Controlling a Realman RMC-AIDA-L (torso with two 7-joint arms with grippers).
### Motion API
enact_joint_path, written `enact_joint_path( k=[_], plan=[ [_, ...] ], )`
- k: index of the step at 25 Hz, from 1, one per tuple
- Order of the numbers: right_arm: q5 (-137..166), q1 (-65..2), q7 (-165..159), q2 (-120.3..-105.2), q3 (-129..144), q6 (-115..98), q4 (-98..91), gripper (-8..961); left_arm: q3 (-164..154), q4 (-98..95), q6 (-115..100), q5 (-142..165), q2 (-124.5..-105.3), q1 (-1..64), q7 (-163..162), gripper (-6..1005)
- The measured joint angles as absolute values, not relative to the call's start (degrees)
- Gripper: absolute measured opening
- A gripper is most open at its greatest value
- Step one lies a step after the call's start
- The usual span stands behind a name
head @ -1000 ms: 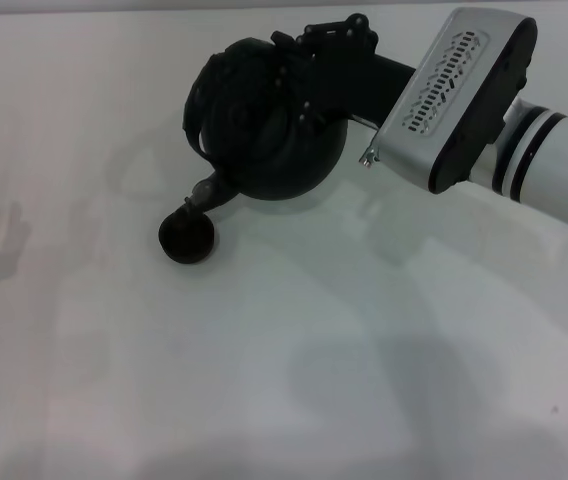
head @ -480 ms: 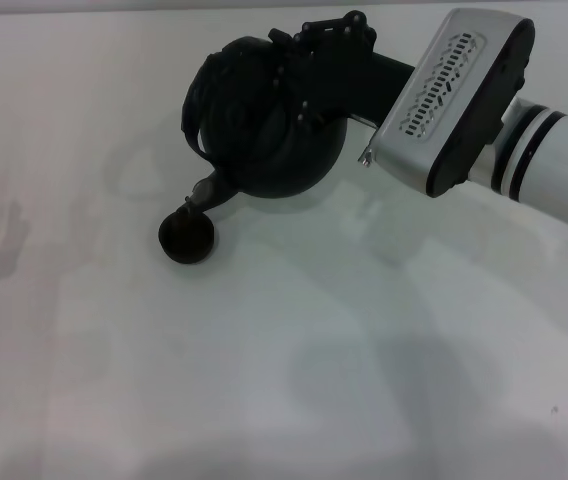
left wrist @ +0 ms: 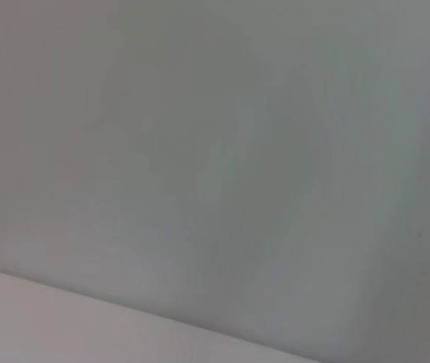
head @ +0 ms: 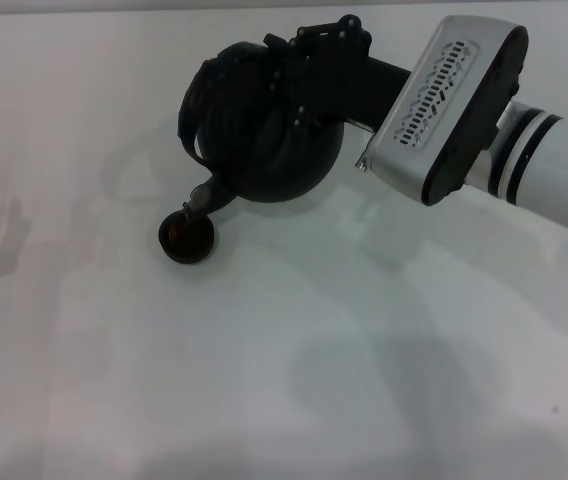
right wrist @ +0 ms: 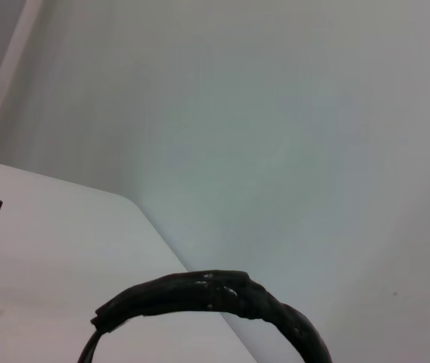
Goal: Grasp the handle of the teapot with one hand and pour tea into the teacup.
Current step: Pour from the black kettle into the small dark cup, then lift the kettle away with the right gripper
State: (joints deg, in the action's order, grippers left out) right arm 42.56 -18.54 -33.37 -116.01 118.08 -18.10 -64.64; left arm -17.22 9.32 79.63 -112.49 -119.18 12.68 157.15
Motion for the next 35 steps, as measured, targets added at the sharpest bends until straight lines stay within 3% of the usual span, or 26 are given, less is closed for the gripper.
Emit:
enact_joint_path(
  k=[35],
  plan=[
    [42.5,-18.2,-30.5,-116.02,118.8,-16.5,-66.0,141,-17.2,9.2,79.6,-112.5,-119.18,12.7,157.1,862]
  ],
)
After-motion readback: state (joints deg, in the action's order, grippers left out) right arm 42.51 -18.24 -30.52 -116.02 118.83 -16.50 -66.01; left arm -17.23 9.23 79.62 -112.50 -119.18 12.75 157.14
